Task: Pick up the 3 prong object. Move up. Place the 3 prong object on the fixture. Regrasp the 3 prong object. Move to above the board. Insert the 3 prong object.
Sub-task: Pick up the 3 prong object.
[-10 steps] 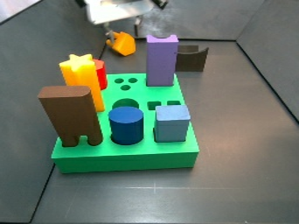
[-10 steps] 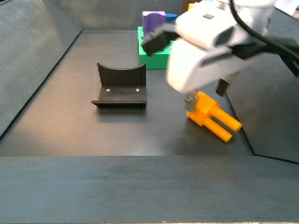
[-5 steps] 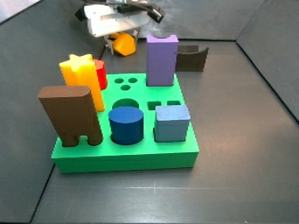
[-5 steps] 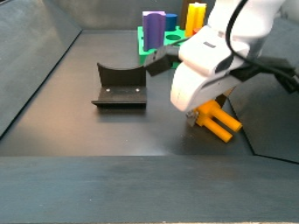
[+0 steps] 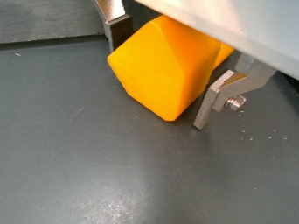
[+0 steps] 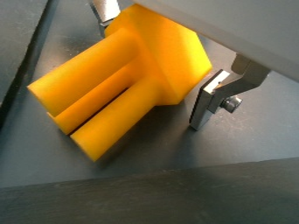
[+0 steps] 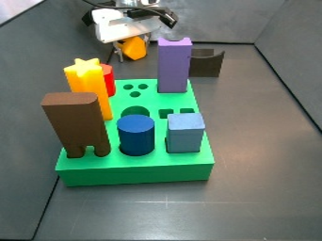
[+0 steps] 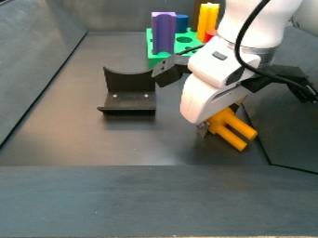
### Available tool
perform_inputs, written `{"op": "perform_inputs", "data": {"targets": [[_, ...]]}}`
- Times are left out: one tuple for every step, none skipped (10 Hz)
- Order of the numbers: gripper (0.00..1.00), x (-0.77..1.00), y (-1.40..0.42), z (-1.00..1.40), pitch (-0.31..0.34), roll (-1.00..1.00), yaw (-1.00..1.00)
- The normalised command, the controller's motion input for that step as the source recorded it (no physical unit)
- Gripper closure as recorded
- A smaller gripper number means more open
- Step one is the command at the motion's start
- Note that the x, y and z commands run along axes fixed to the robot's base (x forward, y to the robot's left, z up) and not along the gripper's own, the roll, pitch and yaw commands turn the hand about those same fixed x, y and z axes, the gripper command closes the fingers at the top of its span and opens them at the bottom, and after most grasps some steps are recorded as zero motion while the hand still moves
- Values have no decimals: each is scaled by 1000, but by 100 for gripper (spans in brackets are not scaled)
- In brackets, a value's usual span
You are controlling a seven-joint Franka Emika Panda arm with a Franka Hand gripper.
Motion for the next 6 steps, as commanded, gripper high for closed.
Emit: {"op": "perform_inputs", "data": {"targets": [[0, 0, 0, 0, 0, 0, 9], [0, 0, -91, 0, 0, 0, 91], [0, 0, -169, -26, 0, 0, 97], [0, -14, -40, -17, -3, -6, 77], [0, 0, 0, 0, 0, 0, 40], [0, 0, 0, 0, 0, 0, 0]]}}
